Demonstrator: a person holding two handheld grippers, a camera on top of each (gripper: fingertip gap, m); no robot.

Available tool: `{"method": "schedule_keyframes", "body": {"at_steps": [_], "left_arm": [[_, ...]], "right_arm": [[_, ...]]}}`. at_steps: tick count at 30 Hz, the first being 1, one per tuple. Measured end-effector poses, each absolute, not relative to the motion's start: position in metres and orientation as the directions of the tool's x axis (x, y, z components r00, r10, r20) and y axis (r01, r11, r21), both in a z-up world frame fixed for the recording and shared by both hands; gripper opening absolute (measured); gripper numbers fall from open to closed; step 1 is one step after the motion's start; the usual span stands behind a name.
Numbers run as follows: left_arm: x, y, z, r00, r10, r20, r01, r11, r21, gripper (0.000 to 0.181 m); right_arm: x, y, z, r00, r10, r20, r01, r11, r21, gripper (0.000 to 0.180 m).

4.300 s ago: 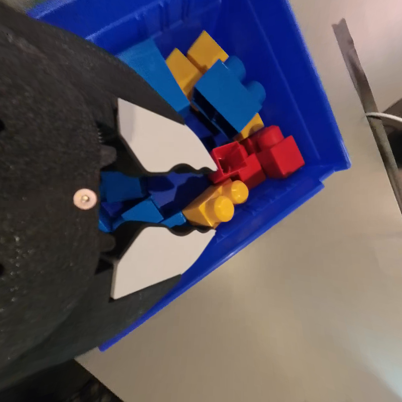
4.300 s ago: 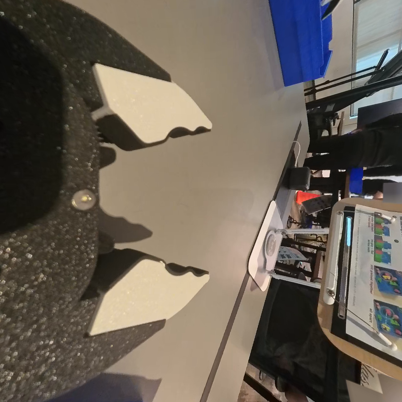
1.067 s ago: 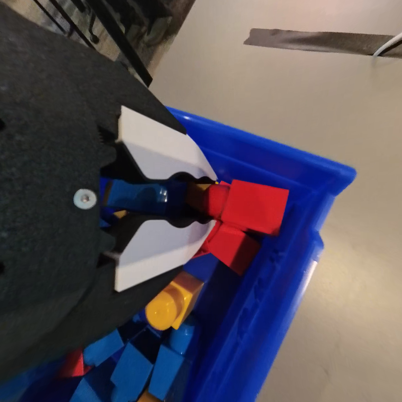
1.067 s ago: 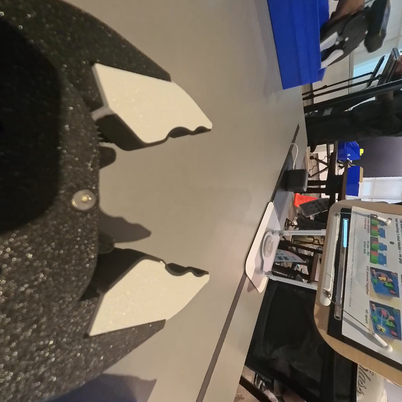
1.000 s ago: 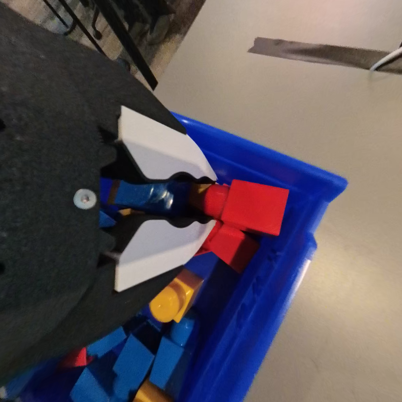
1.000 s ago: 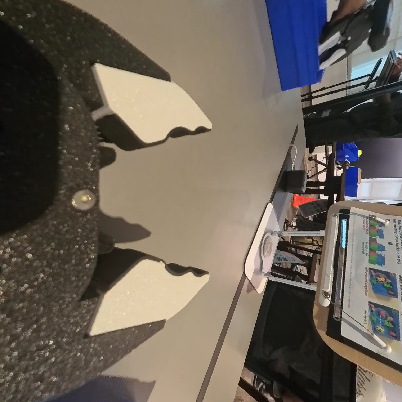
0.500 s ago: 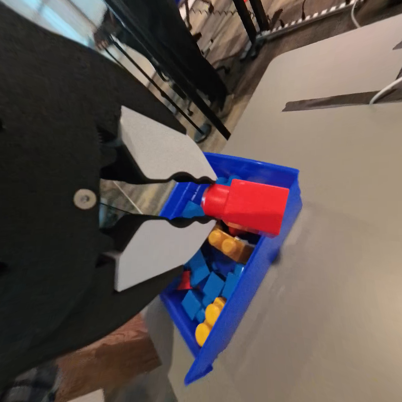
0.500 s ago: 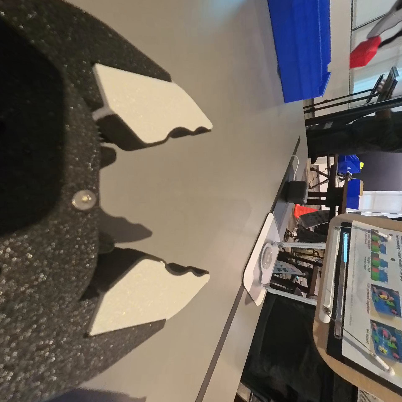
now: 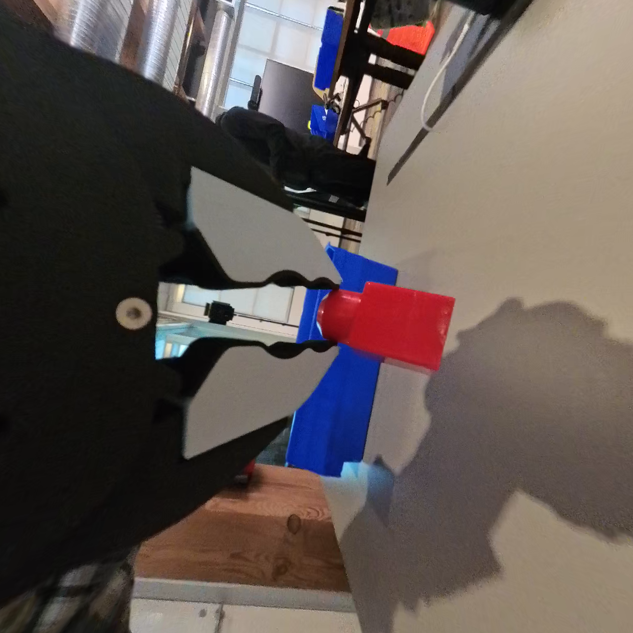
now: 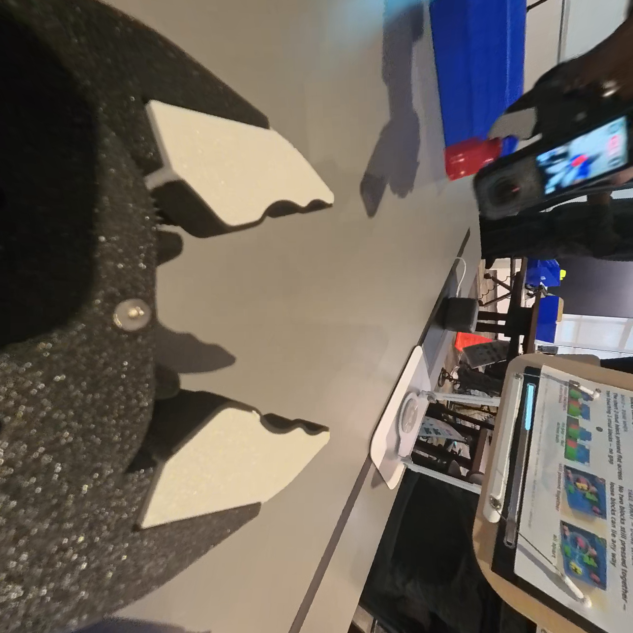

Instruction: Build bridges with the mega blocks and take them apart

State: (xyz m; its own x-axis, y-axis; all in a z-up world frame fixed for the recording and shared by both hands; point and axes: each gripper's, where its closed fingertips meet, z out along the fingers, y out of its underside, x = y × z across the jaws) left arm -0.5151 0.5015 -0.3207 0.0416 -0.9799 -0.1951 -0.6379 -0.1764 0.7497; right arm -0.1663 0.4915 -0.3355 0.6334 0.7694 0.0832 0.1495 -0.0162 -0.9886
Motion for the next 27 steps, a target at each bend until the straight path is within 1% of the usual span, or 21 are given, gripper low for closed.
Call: {"method": "schedule_keyframes", "body": {"at_steps": [8, 12, 23, 27], "left_arm": [[-0.491, 0.503, -0.36, 0.008, -0.989, -0.146, -0.527, -0.128, 0.84, 0.028], [-0.483, 0.502, -0.372, -0.012, -0.991, -0.132, -0.533, -0.106, 0.84, 0.028], [-0.471, 0.496, -0.38, -0.061, -0.992, -0.113, -0.539, -0.063, 0.84, 0.029], [-0.464, 0.496, -0.379, -0.071, -0.99, -0.123, -0.572, -0.061, 0.818, 0.046]], "right_arm": [[-0.167, 0.49, -0.329, 0.63, 0.773, 0.08, 0.127, -0.001, -0.992, 0.114], [-0.167, 0.49, -0.326, 0.629, 0.773, 0.081, 0.12, 0.006, -0.993, 0.113], [-0.167, 0.49, -0.327, 0.627, 0.775, 0.076, 0.119, 0.001, -0.993, 0.114], [-0.168, 0.49, -0.328, 0.623, 0.779, 0.074, 0.123, -0.004, -0.992, 0.114]]}}
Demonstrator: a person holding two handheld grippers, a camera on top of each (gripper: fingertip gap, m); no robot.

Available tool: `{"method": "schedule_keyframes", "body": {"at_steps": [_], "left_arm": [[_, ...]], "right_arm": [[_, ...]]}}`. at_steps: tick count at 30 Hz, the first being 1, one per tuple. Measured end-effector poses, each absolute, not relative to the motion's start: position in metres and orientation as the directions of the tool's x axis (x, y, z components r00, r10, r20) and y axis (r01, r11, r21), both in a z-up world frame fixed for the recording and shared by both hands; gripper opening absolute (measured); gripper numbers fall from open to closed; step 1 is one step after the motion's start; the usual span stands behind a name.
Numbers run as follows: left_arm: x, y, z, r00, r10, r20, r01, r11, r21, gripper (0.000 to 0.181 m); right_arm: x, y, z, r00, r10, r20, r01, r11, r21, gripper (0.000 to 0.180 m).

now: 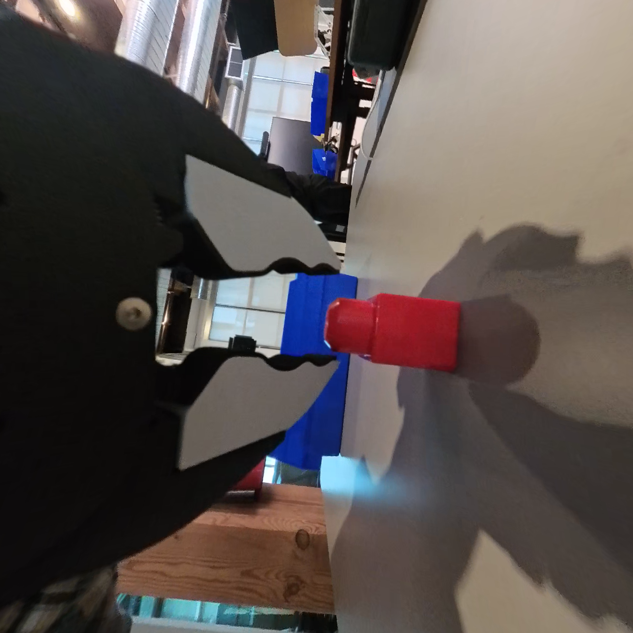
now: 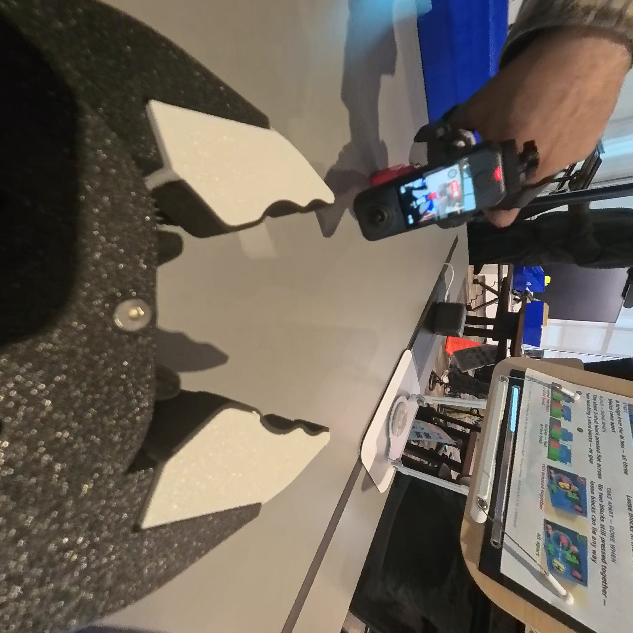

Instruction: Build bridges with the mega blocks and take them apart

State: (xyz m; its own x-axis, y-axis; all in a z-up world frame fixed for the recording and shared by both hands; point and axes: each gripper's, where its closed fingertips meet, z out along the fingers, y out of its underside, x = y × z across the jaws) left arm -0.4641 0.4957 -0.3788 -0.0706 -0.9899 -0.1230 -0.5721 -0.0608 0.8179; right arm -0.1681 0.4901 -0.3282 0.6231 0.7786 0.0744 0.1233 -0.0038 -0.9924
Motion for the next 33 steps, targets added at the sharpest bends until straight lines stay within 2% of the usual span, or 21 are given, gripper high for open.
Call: {"method": "schedule_keyframes", "body": {"at_steps": [3, 5, 7, 11, 16, 19, 24, 33], "left_arm": [[-0.461, 0.496, -0.367, -0.044, -0.988, -0.146, -0.635, -0.085, 0.768, 0.058], [-0.459, 0.495, -0.352, 0.011, -0.986, -0.165, -0.73, -0.121, 0.673, 0.063], [-0.457, 0.493, -0.331, 0.109, -0.98, -0.168, -0.846, -0.18, 0.501, 0.065], [-0.471, 0.5, -0.269, 0.316, -0.929, -0.194, -0.943, -0.329, 0.041, 0.068], [-0.539, 0.509, -0.188, 0.599, -0.762, -0.245, -0.775, -0.475, -0.417, 0.072], [-0.592, 0.504, -0.159, 0.744, -0.631, -0.218, -0.613, -0.516, -0.599, 0.071], [-0.672, 0.48, -0.153, 0.885, -0.451, -0.118, -0.367, -0.518, -0.773, 0.064], [-0.756, 0.435, -0.225, 0.964, -0.266, -0.01, -0.175, -0.606, -0.776, 0.062]], "right_arm": [[-0.168, 0.49, -0.328, 0.622, 0.779, 0.075, 0.121, -0.001, -0.993, 0.114], [-0.168, 0.489, -0.327, 0.62, 0.781, 0.072, 0.116, -0.001, -0.993, 0.114], [-0.169, 0.488, -0.325, 0.617, 0.784, 0.072, 0.114, 0.002, -0.994, 0.114], [-0.17, 0.486, -0.324, 0.613, 0.787, 0.071, 0.109, 0.005, -0.994, 0.114], [-0.168, 0.486, -0.32, 0.616, 0.787, 0.048, 0.082, -0.003, -0.997, 0.114], [-0.168, 0.486, -0.32, 0.614, 0.788, 0.039, 0.075, -0.009, -0.997, 0.114], [-0.169, 0.487, -0.323, 0.611, 0.791, 0.028, 0.076, -0.023, -0.997, 0.114], [-0.17, 0.488, -0.328, 0.609, 0.793, 0.021, 0.086, -0.039, -0.996, 0.114]]}}
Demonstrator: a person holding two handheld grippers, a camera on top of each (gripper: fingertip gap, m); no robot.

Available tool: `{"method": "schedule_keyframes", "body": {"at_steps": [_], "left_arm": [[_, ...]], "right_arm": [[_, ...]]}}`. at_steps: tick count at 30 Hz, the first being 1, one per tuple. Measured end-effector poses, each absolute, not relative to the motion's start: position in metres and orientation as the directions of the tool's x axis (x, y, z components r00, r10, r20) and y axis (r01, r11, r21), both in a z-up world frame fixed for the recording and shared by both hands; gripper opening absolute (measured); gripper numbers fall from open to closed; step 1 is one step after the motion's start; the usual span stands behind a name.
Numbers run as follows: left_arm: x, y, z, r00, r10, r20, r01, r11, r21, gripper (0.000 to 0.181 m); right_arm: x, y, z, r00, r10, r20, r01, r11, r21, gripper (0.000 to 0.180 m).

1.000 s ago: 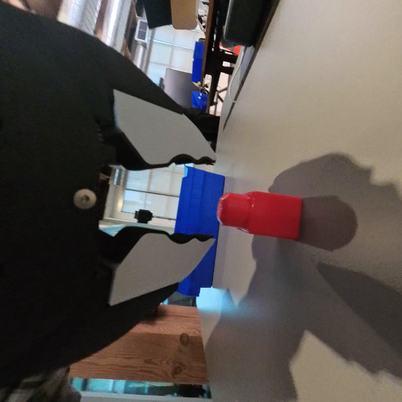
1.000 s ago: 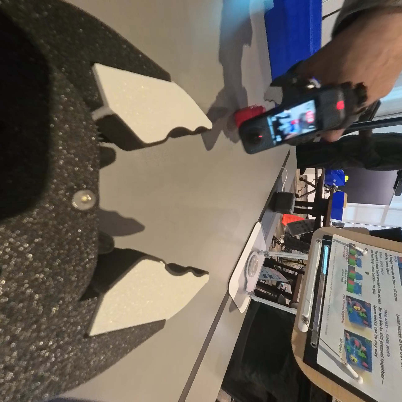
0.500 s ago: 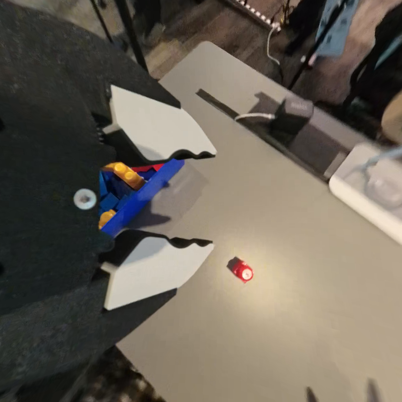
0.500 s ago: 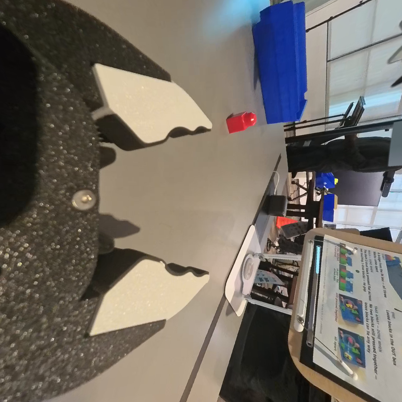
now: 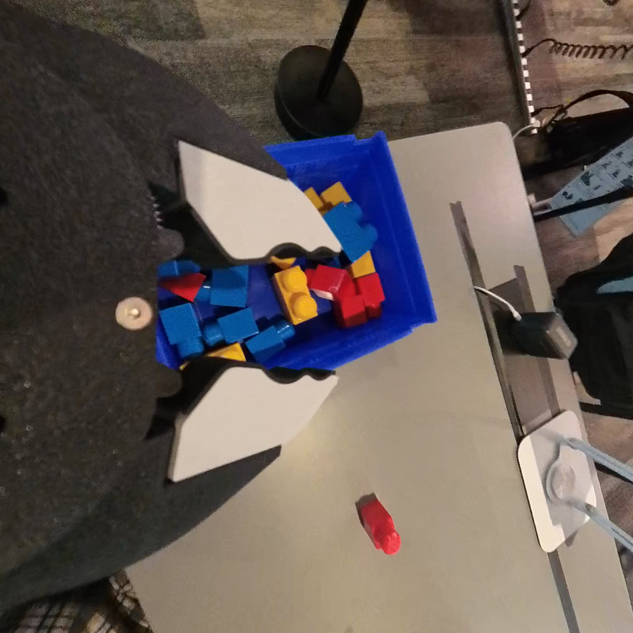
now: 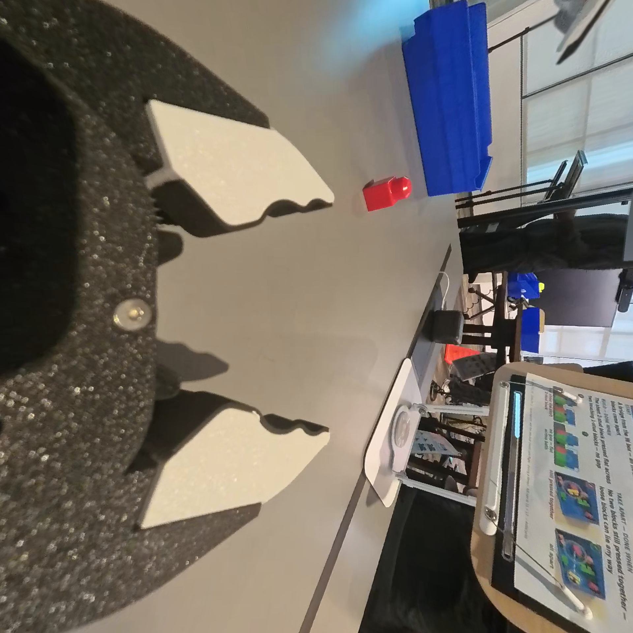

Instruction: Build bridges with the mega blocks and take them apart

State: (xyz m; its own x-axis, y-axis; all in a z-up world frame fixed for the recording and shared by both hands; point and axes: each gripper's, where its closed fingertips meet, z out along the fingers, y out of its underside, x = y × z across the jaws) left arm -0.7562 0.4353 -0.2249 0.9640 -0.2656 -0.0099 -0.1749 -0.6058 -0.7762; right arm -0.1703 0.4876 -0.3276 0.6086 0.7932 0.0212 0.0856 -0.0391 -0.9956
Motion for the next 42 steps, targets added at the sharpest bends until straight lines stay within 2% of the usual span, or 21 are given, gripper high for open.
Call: {"method": "schedule_keyframes", "body": {"at_steps": [7, 10, 17, 23, 33, 42], "left_arm": [[-0.78, 0.416, -0.285, 0.97, -0.241, 0.028, -0.139, -0.645, -0.752, 0.061], [-0.784, 0.406, -0.306, 0.958, -0.284, 0.032, -0.164, -0.638, -0.753, 0.061], [-0.791, 0.389, -0.322, 0.909, -0.416, -0.015, -0.289, -0.605, -0.742, 0.064], [-0.791, 0.416, -0.315, 0.867, -0.493, -0.072, -0.381, -0.562, -0.734, 0.057], [-0.777, 0.49, -0.334, 0.807, -0.586, -0.081, -0.541, -0.676, -0.5, 0.047], [-0.779, 0.504, -0.375, 0.789, -0.614, -0.014, -0.588, -0.749, -0.304, 0.04]], "right_arm": [[-0.171, 0.486, -0.326, 0.603, 0.797, 0.022, 0.083, -0.035, -0.996, 0.114], [-0.174, 0.483, -0.324, 0.592, 0.805, 0.034, 0.087, -0.022, -0.996, 0.114], [-0.178, 0.481, -0.33, 0.578, 0.815, 0.033, 0.109, -0.037, -0.993, 0.114], [-0.179, 0.482, -0.333, 0.578, 0.815, 0.039, 0.122, -0.039, -0.992, 0.114], [-0.174, 0.487, -0.339, 0.595, 0.803, 0.039, 0.137, -0.053, -0.989, 0.115], [-0.172, 0.488, -0.34, 0.598, 0.8, 0.039, 0.14, -0.056, -0.989, 0.115]]}}
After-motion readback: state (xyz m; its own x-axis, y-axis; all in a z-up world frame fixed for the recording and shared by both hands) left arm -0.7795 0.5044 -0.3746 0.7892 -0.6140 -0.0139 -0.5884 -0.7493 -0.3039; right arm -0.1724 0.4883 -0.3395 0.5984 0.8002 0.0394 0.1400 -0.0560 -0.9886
